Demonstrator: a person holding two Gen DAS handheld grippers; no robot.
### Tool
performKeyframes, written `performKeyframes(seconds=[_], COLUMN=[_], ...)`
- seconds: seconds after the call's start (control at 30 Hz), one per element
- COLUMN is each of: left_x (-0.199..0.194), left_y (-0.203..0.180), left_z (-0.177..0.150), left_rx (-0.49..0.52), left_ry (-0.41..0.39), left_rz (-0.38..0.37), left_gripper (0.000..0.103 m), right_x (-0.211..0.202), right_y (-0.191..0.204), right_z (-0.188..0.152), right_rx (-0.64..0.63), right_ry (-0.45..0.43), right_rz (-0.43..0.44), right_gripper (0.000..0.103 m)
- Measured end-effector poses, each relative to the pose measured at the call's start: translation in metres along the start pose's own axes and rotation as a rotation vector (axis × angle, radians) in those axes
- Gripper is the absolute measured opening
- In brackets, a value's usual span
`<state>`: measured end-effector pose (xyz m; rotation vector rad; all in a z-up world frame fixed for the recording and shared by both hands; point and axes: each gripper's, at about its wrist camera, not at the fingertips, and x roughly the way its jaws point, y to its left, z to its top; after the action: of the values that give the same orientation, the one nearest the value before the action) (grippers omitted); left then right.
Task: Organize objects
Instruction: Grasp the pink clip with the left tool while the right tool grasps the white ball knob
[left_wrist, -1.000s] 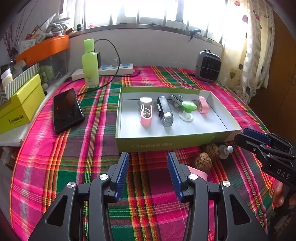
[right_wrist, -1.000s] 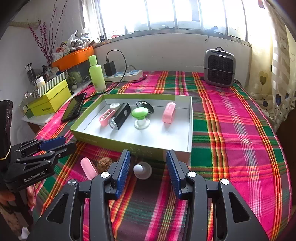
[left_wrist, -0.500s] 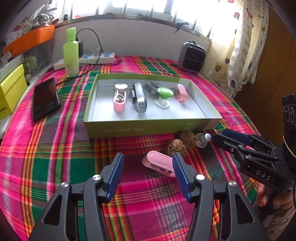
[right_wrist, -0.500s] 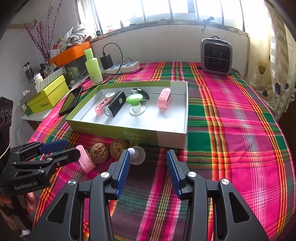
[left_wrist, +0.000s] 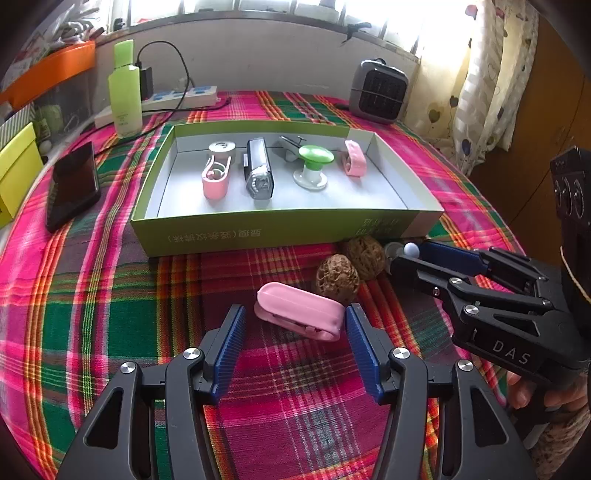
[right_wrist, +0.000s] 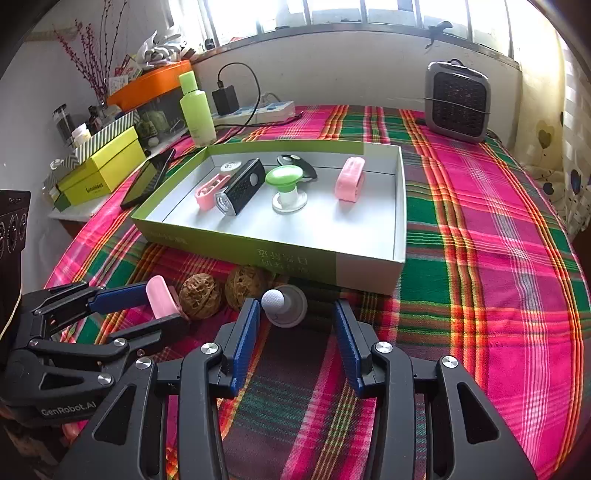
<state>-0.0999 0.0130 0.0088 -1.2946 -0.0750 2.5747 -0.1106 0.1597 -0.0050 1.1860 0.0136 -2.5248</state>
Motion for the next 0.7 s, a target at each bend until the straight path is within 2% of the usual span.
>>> performKeyframes(seconds=[0.53, 0.7], left_x=[-0.013, -0.018], left_y=[0.024, 0.038], left_z=[-0.006, -0.014], left_rx=[-0.029, -0.053], left_ry=[0.012, 0.015], left_rz=[0.051, 0.094], left_gripper=[0.055, 0.055], right_x=[0.007, 0.008], right_y=[0.005, 0.005], right_z=[0.0, 0.001], right_rx=[-0.049, -0.054], right_ry=[0.037, 0.038], right_rz=[-0.041, -0.044], right_gripper=[0.043, 0.043])
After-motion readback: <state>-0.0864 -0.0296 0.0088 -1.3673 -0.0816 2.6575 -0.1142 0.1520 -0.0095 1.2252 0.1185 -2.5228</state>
